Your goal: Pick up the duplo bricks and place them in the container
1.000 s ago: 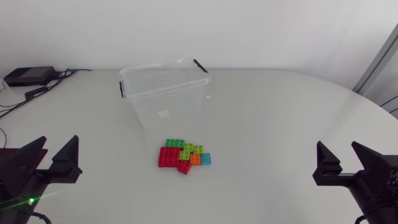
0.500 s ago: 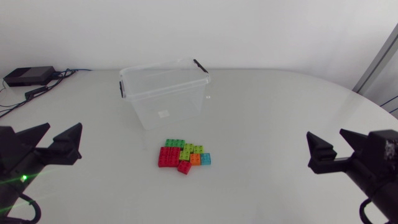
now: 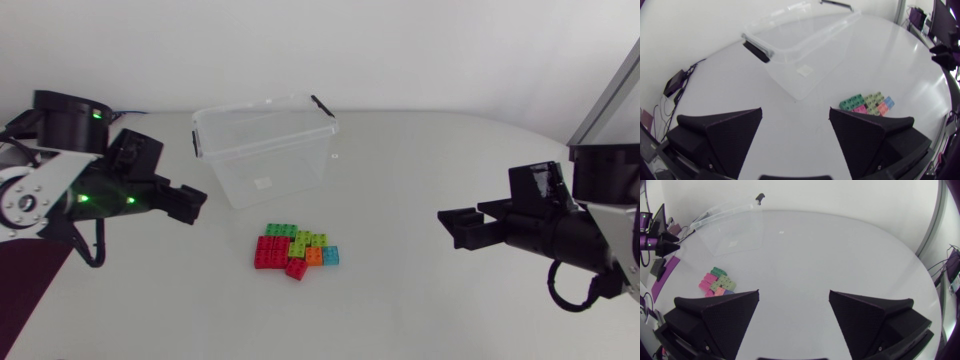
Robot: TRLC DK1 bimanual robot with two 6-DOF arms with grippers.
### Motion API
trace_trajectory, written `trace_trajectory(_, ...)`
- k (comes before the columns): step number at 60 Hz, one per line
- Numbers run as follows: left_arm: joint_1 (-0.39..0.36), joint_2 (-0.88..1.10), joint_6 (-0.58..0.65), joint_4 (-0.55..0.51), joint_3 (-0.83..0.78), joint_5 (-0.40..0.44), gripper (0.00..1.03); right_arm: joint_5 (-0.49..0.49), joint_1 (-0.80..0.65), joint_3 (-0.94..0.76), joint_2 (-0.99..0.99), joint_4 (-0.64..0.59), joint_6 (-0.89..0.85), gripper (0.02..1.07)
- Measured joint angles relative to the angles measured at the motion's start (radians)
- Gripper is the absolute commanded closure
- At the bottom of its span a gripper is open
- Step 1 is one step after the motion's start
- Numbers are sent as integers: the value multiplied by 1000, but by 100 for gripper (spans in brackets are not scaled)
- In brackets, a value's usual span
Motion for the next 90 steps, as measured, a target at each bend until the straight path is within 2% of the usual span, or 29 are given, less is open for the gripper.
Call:
trace_trajectory(12, -79, 199, 167, -4, 6, 0, 11, -33, -1, 23, 103, -58, -68, 6)
trace_trajectory(16, -137, 230, 262, -16, 6, 58, 11, -36, 28, 80, 168, -166, -171, 6)
trace_trajectory(25, -208, 231, 398, 15, -18, 182, 12, -16, 116, 132, 226, -265, -336, 6)
trace_trajectory(31, -217, 237, 486, 34, -54, 277, 12, -18, 156, 131, 243, -289, -401, 7)
trace_trajectory(34, -217, 240, 521, 36, -72, 305, 16, -44, 169, 131, 244, -289, -418, 7)
trace_trajectory(47, -198, 260, 670, 89, -128, 382, 16, -85, 179, 131, 242, -292, -441, 7)
trace_trajectory(58, -186, 334, 721, 118, -129, 389, 16, -85, 179, 122, 242, -292, -443, 7)
trace_trajectory(78, -193, 418, 743, 120, -89, 393, 16, -85, 179, 98, 242, -291, -443, 7)
trace_trajectory(83, -198, 414, 755, 80, -84, 396, 16, -85, 179, 98, 242, -291, -444, 7)
trace_trajectory(90, -204, 384, 784, -80, -85, 393, 16, -85, 180, 98, 243, -284, -444, 7)
